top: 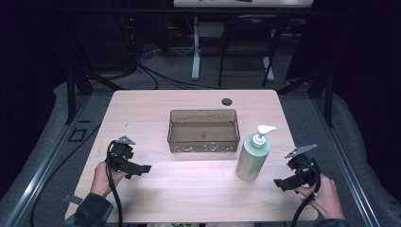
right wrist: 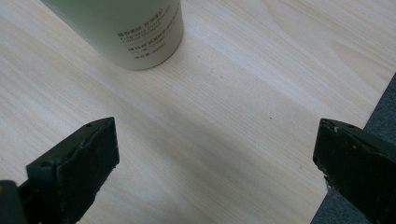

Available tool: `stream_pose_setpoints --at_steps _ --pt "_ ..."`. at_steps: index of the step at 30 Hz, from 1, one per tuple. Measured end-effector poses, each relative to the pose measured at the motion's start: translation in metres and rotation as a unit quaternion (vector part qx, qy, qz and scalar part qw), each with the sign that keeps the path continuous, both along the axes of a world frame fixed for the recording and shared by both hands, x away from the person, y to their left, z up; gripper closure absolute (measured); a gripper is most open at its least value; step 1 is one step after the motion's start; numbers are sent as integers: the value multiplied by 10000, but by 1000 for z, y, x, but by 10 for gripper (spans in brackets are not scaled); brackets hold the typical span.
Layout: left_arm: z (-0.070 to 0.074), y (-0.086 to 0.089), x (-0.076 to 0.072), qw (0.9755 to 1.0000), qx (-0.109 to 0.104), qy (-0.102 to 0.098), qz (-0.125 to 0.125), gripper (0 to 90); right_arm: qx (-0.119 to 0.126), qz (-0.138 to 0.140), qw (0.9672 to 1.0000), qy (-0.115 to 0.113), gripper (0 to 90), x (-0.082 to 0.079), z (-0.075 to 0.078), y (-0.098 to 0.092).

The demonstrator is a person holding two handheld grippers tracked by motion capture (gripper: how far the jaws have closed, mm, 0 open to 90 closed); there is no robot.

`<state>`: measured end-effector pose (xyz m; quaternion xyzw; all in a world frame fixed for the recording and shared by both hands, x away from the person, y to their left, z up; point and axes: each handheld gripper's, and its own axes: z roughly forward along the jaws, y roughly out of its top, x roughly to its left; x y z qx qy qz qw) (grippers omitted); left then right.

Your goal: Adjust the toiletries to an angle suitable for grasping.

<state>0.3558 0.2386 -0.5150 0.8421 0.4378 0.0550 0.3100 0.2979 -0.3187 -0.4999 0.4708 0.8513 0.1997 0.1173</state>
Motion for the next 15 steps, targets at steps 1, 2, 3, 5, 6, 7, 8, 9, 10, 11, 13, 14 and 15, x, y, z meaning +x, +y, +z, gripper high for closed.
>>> stream_pose_setpoints --at_steps 1,2,3,5,6,7,8,9,10,11,13,14,15 --pt "0 0 0 10000 -18 9 17 0 11 -2 10000 1 0 0 0 0" --pt "-1 0 1 10000 -33 31 24 0 16 11 10000 7 0 1 0 -1" --pt "-1 0 1 10000 -33 31 24 0 48 1 10000 20 0 0 0 0" --pt "-1 -1 1 10000 -12 37 -6 0 52 3 10000 22 0 0 1 -1" --pt "-2 -2 1 10000 9 43 -31 0 45 26 10000 30 0 0 1 -1" --pt "-2 -2 1 10000 10 50 -31 0 38 27 10000 10 0 0 2 -1" --pt "-3 -3 1 10000 27 71 -41 0 66 37 10000 -1 0 0 3 0" --pt "-4 -3 2 10000 37 75 -41 0 59 58 10000 -20 0 1 4 0" --pt "-4 -3 2 9999 59 98 -26 0 82 47 10000 -19 0 1 5 1" --pt "-4 -2 2 9999 69 120 -16 0 94 65 9999 -14 0 1 5 2" --pt "-5 -3 3 9999 76 148 -30 0 113 95 9999 -20 0 1 7 3" --pt "-5 -3 3 9999 76 148 -30 0 113 95 9999 -20 0 1 7 3" --pt "-5 -3 3 9999 76 153 -22 0 118 143 9998 -20 0 2 8 5"
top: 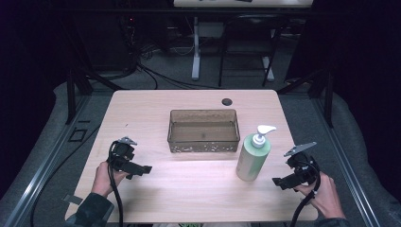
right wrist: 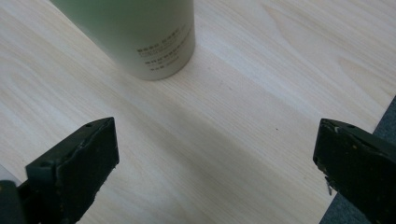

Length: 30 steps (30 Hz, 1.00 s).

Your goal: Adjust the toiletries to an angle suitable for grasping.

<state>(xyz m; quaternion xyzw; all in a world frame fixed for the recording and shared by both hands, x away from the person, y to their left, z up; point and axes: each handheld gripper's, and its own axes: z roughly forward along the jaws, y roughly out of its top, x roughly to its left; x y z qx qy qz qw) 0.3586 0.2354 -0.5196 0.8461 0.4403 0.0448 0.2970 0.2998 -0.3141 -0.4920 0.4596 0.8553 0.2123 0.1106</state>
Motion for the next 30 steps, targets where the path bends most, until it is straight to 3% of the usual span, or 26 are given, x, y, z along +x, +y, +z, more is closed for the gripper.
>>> stream_pose_setpoints --at_steps 4,10,11,20,23,30 --pt "-1 -2 1 10000 58 17 -76 0 107 30 9999 -5 0 0 2 2" --pt "-1 1 -2 10000 47 20 -31 0 487 59 9986 -213 0 -5 13 12" --pt "-1 2 -2 10000 46 13 -39 0 680 -9 9973 -271 0 -8 17 17" --pt "-1 2 1 10000 47 39 -76 0 1154 -108 9909 -681 0 -11 29 33" --pt "-4 7 4 10000 -8 97 -19 0 1237 -90 9891 -795 0 -12 33 39" --pt "-3 13 3 9999 -17 65 80 0 1173 1 9861 -1175 11 -9 39 61"
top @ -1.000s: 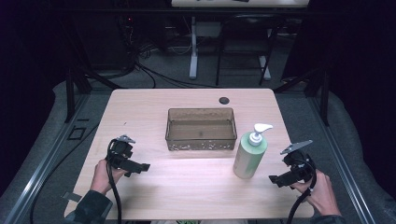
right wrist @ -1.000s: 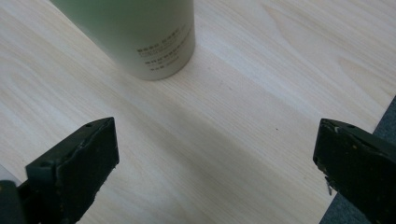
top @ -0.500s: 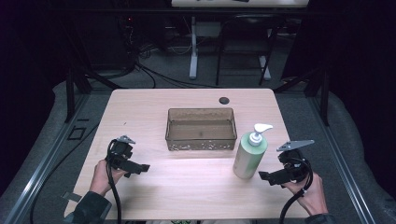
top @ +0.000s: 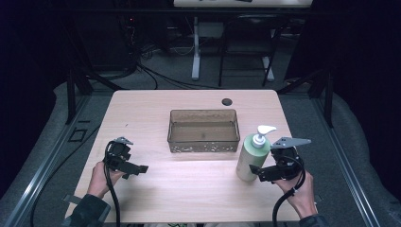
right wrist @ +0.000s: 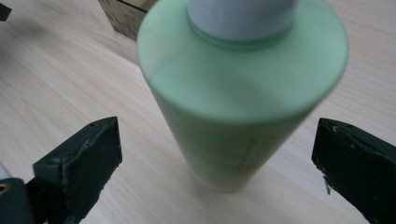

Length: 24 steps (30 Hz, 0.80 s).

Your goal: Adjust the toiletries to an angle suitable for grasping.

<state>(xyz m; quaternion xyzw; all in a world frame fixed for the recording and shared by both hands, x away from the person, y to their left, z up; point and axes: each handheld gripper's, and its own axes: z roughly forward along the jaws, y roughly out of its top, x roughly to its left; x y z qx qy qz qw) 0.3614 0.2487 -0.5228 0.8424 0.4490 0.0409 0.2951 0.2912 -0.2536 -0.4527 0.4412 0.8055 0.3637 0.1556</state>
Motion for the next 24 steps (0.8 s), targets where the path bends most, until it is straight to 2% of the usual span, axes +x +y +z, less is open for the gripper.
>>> stream_pose_setpoints --at_steps 4,5,6,9,11,14,24 --pt "-1 -2 1 10000 46 26 -48 0 -44 91 9996 -280 25 7 1 5" --pt "-1 -2 1 10000 46 26 -48 0 -44 91 9996 -280 25 7 1 5" --pt "-1 -3 1 9999 67 39 -66 0 -59 115 9990 -436 84 11 1 4" --pt "-2 -3 2 9999 67 64 -73 0 14 57 9992 -394 91 17 -1 3" --pt "-2 -3 2 9999 61 60 -74 0 38 137 9992 -384 112 19 -3 4" --pt "-1 -3 1 9999 58 44 -84 0 -44 135 9989 -438 115 20 -5 7" --pt "-1 -6 2 9999 56 25 -128 0 18 109 9983 -578 121 24 -9 11"
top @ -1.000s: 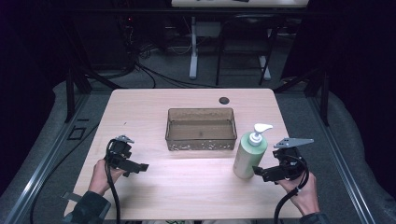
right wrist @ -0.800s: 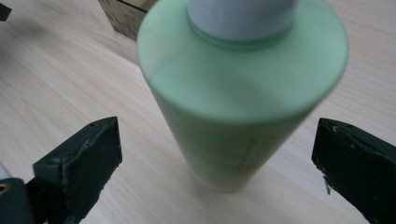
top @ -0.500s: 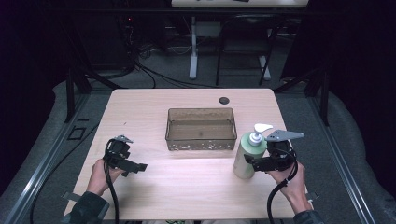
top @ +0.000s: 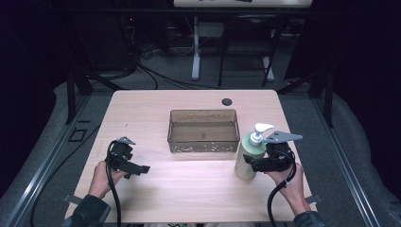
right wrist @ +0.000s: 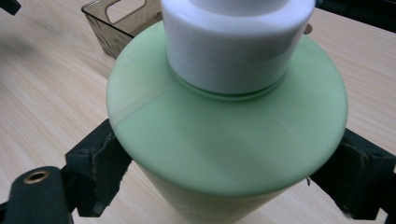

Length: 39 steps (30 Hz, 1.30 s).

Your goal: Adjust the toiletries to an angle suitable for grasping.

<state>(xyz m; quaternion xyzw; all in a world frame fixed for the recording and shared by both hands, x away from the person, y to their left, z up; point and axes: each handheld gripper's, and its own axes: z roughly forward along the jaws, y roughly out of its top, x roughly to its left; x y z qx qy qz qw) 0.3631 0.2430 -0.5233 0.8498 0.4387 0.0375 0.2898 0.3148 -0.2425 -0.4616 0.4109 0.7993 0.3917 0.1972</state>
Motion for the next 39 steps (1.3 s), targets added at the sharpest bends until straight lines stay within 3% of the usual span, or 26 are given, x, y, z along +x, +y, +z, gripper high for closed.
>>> stream_pose_setpoints --at_steps 5,12,25,39 --pt "-3 -2 1 9999 102 33 -35 0 19 0 10000 -24 122 4 -1 5" --pt "1 -6 2 10000 -62 -13 -67 0 50 -93 9999 -57 122 12 -2 15" --pt "-1 -12 3 9995 85 58 -283 0 62 -350 9993 -108 122 26 -4 41" --pt "-2 -14 4 9993 168 53 -322 0 100 -432 9990 -79 120 30 -4 50"
